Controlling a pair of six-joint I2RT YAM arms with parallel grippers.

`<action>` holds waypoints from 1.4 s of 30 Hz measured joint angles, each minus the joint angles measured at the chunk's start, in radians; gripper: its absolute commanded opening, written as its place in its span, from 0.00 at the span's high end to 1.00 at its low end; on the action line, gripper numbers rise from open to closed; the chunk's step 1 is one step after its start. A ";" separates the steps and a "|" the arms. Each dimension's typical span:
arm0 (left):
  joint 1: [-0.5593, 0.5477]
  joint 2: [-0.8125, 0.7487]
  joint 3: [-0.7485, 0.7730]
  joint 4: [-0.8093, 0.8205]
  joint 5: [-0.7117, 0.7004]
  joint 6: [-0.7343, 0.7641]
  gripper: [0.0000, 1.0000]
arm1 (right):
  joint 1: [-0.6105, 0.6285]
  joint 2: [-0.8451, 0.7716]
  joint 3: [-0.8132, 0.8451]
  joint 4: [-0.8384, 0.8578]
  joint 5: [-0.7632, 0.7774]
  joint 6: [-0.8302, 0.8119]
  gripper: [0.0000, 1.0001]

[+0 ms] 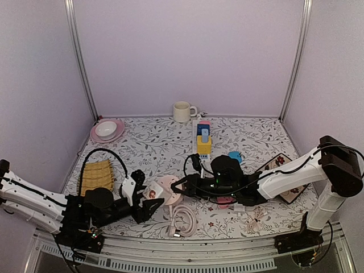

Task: Pull the plug off the socket

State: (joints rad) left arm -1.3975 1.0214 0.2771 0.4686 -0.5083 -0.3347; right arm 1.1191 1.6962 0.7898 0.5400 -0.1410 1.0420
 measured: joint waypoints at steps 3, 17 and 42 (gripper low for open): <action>0.000 0.004 0.000 -0.017 0.006 0.007 0.55 | 0.000 0.013 0.000 0.005 0.004 0.005 0.96; 0.000 0.045 0.000 -0.018 0.024 0.014 0.53 | 0.007 0.029 0.000 -0.021 0.022 0.010 0.96; 0.032 -0.047 -0.002 0.073 -0.039 -0.117 0.49 | -0.015 0.135 0.042 -0.110 0.083 -0.045 0.87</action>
State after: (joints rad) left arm -1.3655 0.9741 0.2752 0.5415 -0.5468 -0.4519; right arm 1.1038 1.8313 0.8322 0.4297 -0.0582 0.9966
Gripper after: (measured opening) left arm 0.591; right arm 0.308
